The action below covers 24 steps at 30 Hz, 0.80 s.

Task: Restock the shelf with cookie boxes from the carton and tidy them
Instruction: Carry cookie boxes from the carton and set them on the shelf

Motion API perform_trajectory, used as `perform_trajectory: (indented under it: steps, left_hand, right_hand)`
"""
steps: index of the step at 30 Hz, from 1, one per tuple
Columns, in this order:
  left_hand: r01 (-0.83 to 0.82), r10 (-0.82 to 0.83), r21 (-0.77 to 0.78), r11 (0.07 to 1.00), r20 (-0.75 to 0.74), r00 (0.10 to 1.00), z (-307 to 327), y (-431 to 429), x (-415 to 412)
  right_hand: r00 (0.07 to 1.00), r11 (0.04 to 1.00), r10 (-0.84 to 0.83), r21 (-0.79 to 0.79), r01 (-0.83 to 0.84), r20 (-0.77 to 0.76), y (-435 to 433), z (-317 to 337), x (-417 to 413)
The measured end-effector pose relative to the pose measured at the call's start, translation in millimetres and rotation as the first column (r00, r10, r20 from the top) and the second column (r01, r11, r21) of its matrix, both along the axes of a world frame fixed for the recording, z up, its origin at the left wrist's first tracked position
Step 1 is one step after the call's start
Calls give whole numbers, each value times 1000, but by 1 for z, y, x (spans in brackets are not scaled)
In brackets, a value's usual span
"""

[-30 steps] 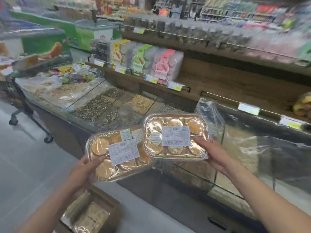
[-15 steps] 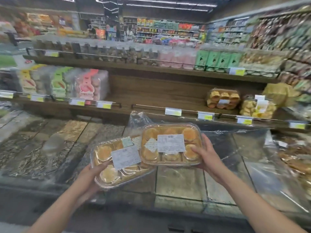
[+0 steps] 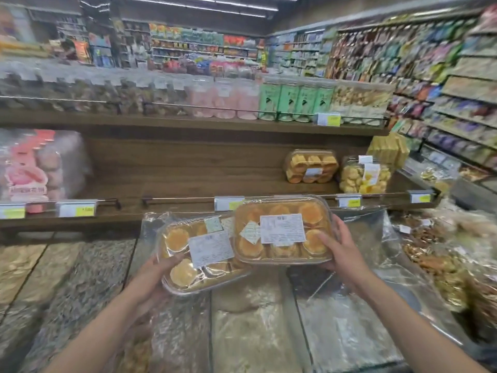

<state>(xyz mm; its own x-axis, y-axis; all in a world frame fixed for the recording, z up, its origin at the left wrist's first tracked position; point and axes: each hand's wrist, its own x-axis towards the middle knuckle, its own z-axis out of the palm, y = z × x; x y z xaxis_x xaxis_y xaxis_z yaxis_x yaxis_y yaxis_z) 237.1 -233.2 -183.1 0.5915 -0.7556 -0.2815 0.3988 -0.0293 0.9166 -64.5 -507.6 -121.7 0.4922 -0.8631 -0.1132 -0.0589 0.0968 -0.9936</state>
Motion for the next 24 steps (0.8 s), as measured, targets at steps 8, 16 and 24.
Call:
perform_trajectory:
  steps: [8, 16, 24]
  left_hand:
    - [87, -89, -45, 995, -35, 995, 7, -86, 31]
    - [51, -51, 3, 999, -21, 998, 8, -143, 32]
    - [-85, 85, 22, 996, 2, 996, 11, -198, 8]
  right_hand:
    - [993, 994, -103, -29, 105, 61, -56, 4, 2]
    - [995, 994, -71, -89, 65, -65, -124, 17, 11]
    - [982, 981, 186, 54, -185, -19, -217, 22, 16]
